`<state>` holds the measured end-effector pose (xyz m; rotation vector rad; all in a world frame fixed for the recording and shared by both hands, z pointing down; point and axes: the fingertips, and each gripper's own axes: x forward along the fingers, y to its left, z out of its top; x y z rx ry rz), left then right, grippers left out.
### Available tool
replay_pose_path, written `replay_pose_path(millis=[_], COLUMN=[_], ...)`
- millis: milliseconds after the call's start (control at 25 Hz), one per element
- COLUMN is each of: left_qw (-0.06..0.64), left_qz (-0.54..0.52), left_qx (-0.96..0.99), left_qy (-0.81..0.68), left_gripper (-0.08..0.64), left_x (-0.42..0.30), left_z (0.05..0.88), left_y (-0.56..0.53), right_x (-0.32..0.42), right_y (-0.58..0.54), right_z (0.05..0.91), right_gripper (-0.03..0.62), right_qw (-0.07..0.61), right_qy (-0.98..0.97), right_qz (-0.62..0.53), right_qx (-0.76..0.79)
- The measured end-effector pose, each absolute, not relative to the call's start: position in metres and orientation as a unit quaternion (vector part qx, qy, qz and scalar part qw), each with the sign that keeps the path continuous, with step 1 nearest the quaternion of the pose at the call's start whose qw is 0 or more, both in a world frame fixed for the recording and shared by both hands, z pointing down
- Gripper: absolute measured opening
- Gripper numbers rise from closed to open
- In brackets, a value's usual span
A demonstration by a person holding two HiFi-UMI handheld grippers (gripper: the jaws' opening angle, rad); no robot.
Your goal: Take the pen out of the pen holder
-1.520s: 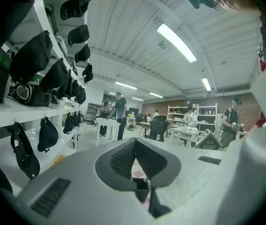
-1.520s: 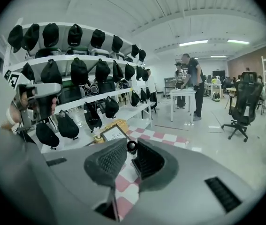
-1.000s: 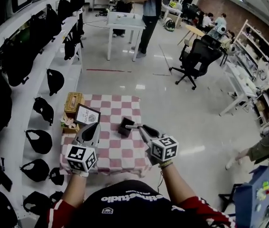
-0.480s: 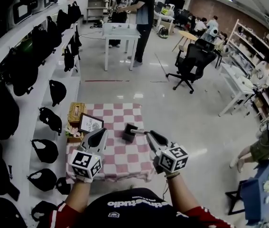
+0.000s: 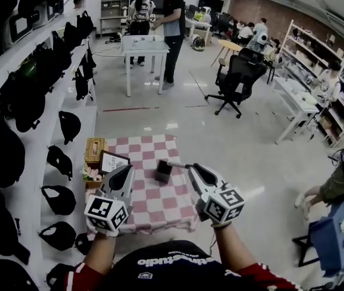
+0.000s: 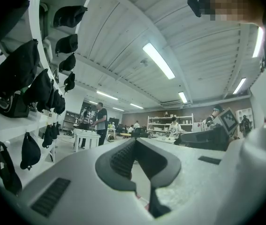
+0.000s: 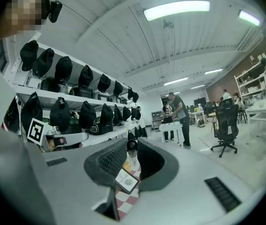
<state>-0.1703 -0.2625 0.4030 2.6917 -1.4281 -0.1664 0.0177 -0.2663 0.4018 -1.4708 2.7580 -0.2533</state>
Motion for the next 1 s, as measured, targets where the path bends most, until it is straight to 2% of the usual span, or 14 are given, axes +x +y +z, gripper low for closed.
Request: replay_pose_path(millis=[240,1000], left_qw=[0.022,0.027], left_qz=[-0.056,-0.059], left_qx=[0.876,0.877], left_qy=[-0.479,-0.477], left_gripper=[0.005,0.005], left_x=[-0.179,-0.178], left_z=[0.394,0.4], left_y=[-0.255,-0.243], right_x=[0.014,0.019], right_y=[-0.258,-0.244], right_z=[0.389,0.385], right_gripper=[0.071,0.071], right_qw=[0.017,0.014], right_qy=[0.878,0.87], right_qz=[-0.064,-0.053], right_qx=[-0.474,-0.491])
